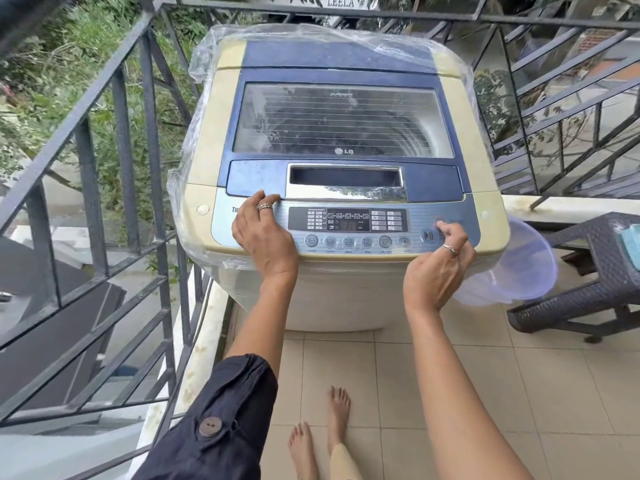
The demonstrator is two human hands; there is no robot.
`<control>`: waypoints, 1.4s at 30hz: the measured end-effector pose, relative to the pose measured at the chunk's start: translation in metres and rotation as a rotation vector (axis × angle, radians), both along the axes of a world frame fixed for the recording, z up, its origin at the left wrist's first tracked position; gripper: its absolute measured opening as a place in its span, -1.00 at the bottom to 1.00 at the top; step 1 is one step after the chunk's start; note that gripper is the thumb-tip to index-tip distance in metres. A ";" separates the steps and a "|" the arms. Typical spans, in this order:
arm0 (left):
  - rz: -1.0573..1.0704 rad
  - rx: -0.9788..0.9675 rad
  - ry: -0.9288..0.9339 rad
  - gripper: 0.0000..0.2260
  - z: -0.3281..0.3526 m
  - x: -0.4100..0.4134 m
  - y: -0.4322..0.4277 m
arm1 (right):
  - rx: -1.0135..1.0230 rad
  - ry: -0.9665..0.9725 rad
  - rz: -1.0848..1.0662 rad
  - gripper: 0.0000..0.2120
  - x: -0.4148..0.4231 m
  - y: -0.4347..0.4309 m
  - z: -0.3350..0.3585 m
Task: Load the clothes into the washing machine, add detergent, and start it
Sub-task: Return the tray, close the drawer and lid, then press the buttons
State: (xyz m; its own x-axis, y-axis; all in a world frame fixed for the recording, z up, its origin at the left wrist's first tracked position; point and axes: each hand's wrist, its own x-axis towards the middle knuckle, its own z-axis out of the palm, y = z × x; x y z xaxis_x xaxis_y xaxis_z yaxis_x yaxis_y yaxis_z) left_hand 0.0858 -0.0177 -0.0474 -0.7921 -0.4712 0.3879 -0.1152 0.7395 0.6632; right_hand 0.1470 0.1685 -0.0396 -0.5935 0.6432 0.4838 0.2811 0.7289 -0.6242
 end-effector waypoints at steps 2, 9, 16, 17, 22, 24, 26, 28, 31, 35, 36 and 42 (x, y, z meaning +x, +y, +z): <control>0.000 0.001 -0.006 -0.62 0.000 0.000 0.000 | -0.003 0.005 -0.005 -0.53 0.000 0.000 0.001; -0.004 -0.001 -0.010 -0.61 -0.001 0.000 0.000 | -0.038 0.032 -0.034 -0.55 -0.002 -0.003 0.002; -0.004 -0.012 0.026 -0.57 -0.002 -0.001 -0.001 | -0.137 0.021 -0.078 -0.54 -0.006 -0.001 -0.003; -0.003 -0.014 0.026 -0.57 -0.002 -0.001 -0.001 | -0.142 0.016 -0.080 -0.55 -0.006 -0.001 -0.003; -0.008 -0.019 0.018 -0.56 -0.003 -0.001 -0.001 | -0.160 0.026 -0.081 -0.54 -0.007 0.000 -0.004; -0.010 -0.022 0.017 -0.56 -0.003 -0.001 -0.001 | -0.168 0.030 -0.082 -0.53 -0.006 0.000 -0.005; -0.010 -0.021 0.016 -0.57 -0.003 -0.001 -0.002 | -0.172 0.035 -0.082 -0.53 -0.006 0.000 -0.004; -0.009 -0.025 0.017 -0.57 -0.003 -0.001 -0.002 | -0.174 0.042 -0.082 -0.53 -0.006 0.000 -0.004; -0.008 -0.031 0.012 -0.55 -0.004 -0.001 -0.002 | -0.182 0.048 -0.081 -0.53 -0.007 -0.001 -0.004; -0.006 -0.027 0.012 -0.59 -0.004 -0.002 -0.001 | -0.194 0.047 -0.090 -0.53 -0.006 -0.001 -0.003; -0.006 -0.024 0.011 -0.59 -0.004 -0.002 -0.001 | -0.194 0.049 -0.091 -0.53 -0.006 -0.001 -0.003; -0.009 -0.022 0.012 -0.60 -0.004 -0.001 -0.001 | -0.207 0.042 -0.105 -0.53 -0.007 0.000 -0.002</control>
State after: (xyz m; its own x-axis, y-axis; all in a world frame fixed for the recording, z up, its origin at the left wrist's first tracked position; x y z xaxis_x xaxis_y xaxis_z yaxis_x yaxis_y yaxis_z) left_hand 0.0853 -0.0183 -0.0512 -0.7912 -0.4555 0.4081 -0.1006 0.7551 0.6478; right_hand 0.1401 0.1680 -0.0415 -0.5007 0.7881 0.3580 0.3192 0.5526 -0.7699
